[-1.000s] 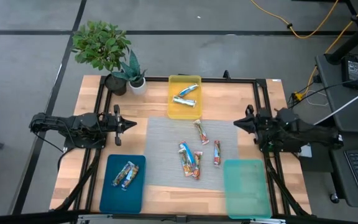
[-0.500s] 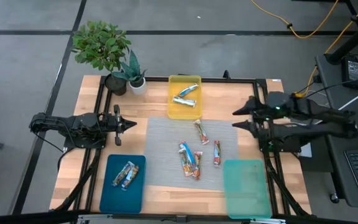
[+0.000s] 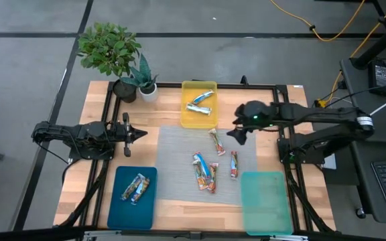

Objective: Pick and place Granola Bars by type
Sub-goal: Put the red granola bar into the light blue bin

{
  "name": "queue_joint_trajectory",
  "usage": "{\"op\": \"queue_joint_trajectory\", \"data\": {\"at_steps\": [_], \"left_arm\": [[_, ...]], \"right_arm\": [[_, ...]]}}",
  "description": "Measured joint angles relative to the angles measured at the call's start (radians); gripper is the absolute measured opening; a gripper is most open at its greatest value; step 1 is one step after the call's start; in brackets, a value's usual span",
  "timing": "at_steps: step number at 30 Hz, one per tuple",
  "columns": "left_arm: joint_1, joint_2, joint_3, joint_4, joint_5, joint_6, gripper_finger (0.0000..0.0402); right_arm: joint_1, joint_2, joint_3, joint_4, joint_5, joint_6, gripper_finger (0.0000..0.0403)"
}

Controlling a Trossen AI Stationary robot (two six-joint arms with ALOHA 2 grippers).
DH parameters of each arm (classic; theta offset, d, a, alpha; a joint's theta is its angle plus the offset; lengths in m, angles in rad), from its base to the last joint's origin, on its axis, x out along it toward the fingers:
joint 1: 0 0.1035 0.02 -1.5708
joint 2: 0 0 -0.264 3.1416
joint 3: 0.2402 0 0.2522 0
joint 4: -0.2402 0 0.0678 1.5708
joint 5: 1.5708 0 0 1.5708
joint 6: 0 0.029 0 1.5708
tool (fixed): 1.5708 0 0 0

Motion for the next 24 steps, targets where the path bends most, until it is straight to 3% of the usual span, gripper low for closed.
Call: {"op": "queue_joint_trajectory", "data": {"at_steps": [13,24], "left_arm": [[0.0,0.0,0.0,0.0,0.0,0.0,0.0008],[0.0,0.0,0.0,0.0,0.0,0.0,0.0002]], "right_arm": [[0.0,0.278,0.0,0.047,-0.002,0.079,0.0323],[0.0,0.436,0.015,0.063,-0.01,0.082,0.0323]]}}
